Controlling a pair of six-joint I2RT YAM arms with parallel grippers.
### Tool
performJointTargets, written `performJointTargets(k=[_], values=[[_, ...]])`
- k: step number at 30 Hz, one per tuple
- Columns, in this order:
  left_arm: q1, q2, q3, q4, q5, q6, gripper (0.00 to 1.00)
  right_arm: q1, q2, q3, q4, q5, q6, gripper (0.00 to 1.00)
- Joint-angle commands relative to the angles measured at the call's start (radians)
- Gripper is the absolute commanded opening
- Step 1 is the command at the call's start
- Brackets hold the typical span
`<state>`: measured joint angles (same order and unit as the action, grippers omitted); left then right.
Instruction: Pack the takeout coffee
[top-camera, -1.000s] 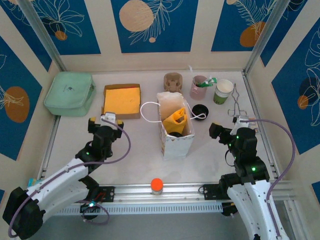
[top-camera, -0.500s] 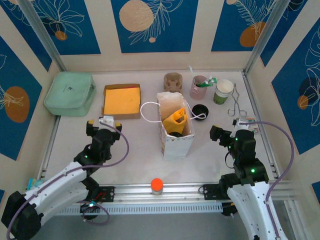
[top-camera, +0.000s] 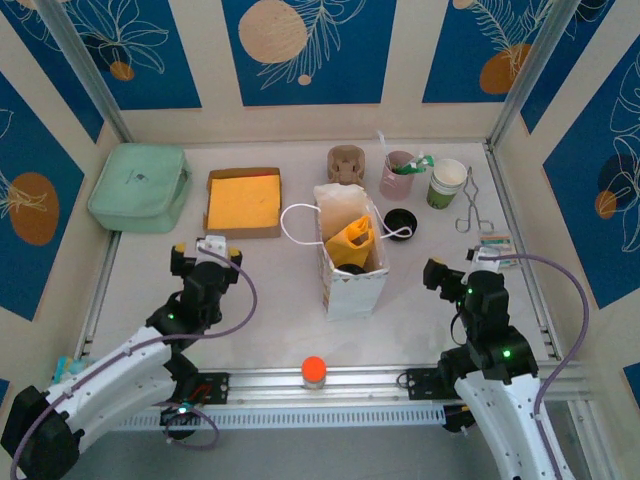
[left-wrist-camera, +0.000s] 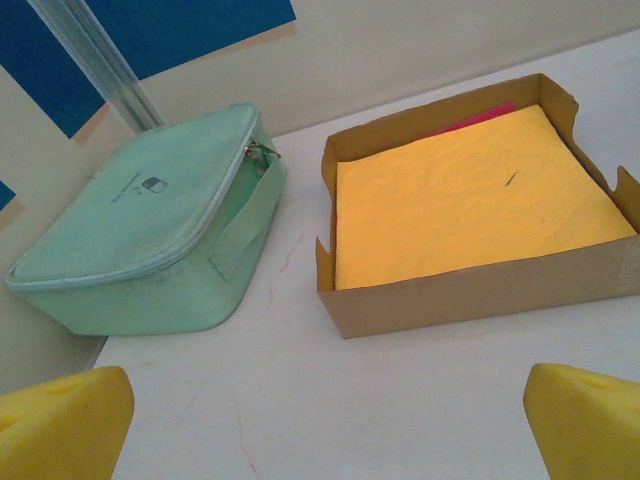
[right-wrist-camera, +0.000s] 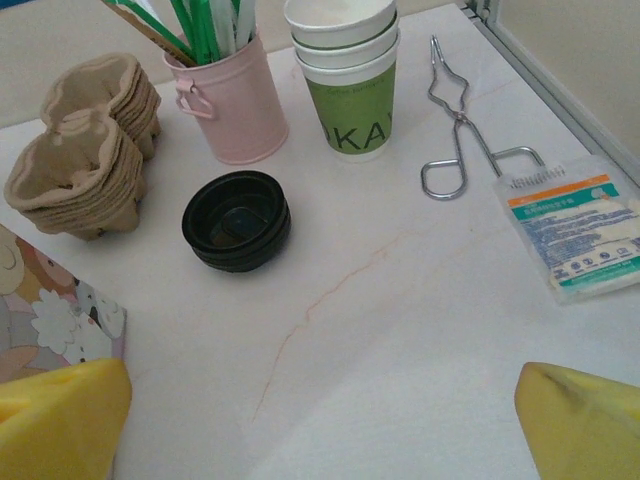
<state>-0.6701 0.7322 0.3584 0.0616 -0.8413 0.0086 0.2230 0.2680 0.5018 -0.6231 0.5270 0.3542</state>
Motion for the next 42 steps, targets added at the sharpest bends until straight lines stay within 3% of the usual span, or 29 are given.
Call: performJointTargets(k=[1,17,30,42], values=[[-0.015,-0.023,-0.016,-0.017,-0.039,-0.004,1.00,0.028,-0.015,-0.008,-0.003,0.072,-0.014,0.99],[-0.031,-0.112,-0.035,-0.088,-0.086,0.004,1.00,0.188,-0.014,-0.006,-0.009,0.233,-0.051,0.99],[-0.051,-0.125,-0.024,-0.140,-0.111,-0.009,1.00,0.308,0.035,-0.004,0.014,0.289,-0.072,0.99],[-0.052,-0.083,-0.038,-0.098,-0.108,0.024,1.00,0.306,0.054,-0.102,0.184,0.268,-0.115,0.99]])
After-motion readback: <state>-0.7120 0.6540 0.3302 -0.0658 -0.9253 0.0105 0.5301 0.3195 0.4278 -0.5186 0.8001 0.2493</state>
